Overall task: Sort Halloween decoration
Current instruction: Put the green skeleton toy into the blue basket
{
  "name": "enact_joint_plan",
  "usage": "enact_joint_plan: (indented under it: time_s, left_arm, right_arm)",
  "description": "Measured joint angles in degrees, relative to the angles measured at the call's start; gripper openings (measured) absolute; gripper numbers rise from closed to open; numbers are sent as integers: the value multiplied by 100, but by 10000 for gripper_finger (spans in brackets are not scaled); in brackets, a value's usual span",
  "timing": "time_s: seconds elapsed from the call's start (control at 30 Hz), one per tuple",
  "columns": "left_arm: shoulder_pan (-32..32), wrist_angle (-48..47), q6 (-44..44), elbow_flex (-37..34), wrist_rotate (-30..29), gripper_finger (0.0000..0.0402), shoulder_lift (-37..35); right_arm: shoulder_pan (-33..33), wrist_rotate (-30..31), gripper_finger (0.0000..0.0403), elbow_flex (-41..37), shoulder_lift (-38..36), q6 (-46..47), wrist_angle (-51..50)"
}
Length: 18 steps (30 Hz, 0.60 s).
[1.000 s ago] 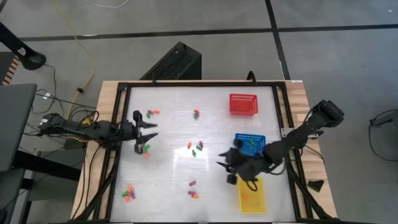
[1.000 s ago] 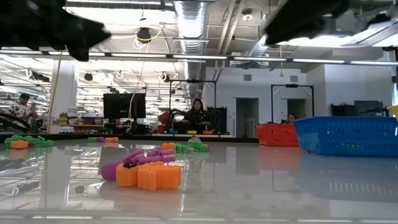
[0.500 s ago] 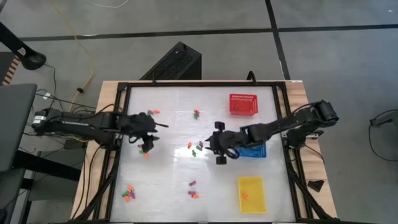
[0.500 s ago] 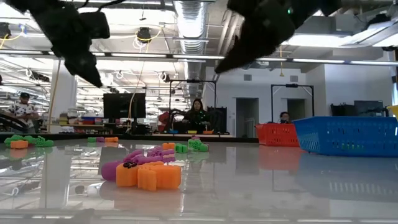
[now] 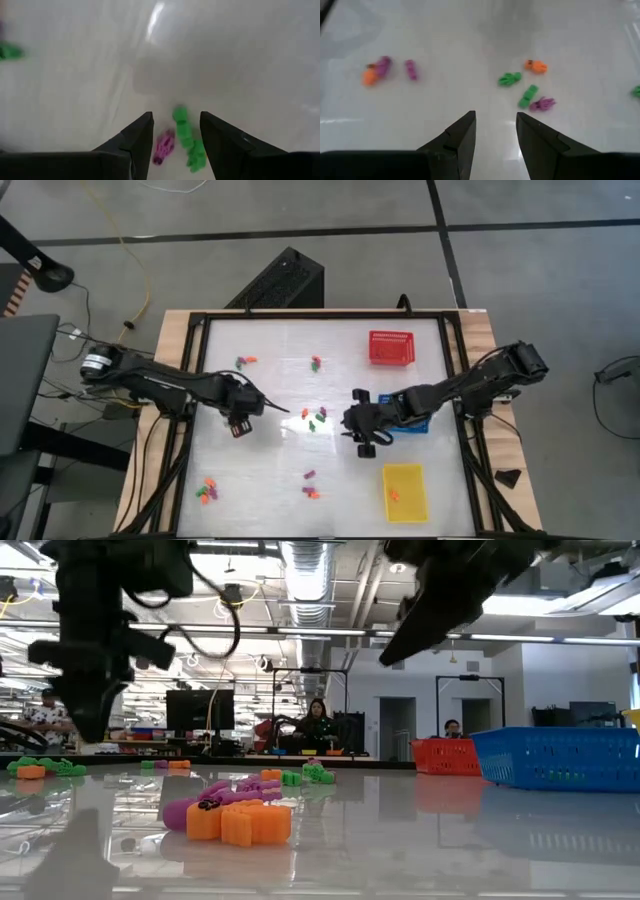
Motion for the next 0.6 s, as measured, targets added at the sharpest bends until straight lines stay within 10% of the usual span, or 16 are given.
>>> enact_joint_plan:
  time_s: [0.6]
  left_arm:
    - [262, 719, 122, -815, 418, 143, 377]
  right_arm:
    - [580, 36, 171, 246, -60, -86, -127]
